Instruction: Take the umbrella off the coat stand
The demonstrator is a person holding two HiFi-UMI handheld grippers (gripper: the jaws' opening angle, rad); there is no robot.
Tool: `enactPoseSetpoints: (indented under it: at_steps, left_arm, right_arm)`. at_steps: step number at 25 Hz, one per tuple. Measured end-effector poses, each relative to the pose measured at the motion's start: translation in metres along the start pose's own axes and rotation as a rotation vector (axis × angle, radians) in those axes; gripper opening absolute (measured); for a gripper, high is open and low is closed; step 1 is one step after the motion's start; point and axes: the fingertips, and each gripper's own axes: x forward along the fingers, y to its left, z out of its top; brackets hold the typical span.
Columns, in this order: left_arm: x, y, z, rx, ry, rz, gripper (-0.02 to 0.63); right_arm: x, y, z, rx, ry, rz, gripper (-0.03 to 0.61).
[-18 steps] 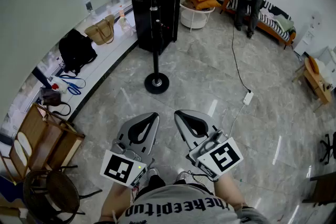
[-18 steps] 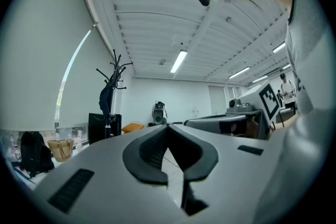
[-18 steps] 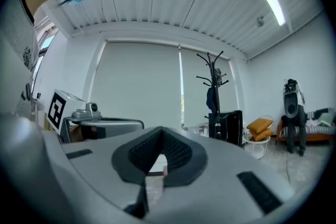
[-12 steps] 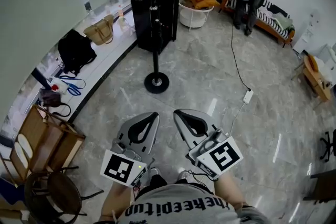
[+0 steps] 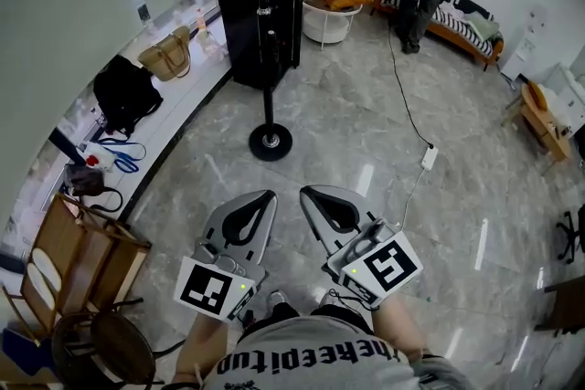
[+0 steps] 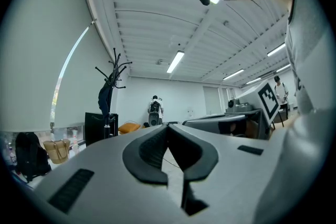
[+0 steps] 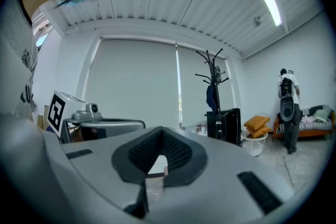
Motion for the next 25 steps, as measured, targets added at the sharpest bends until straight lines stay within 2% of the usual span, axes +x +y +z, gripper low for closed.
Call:
enactPoseSetpoints:
  at_steps: [12,25]
  left_arm:
    - [-0.006,0.023,-0.005,-0.005,-0.008,-0.043,0.015]
    - [0.039,0.042,-0.004,-0.017,-0.025,0.036,0.015]
  right_arm:
    - [0.014,0.005,0.0,0.019,-0.011,-0.073,0.011]
    - [0.035,-0.043,-0.001,0.02,-0.008,-0.006,0.011]
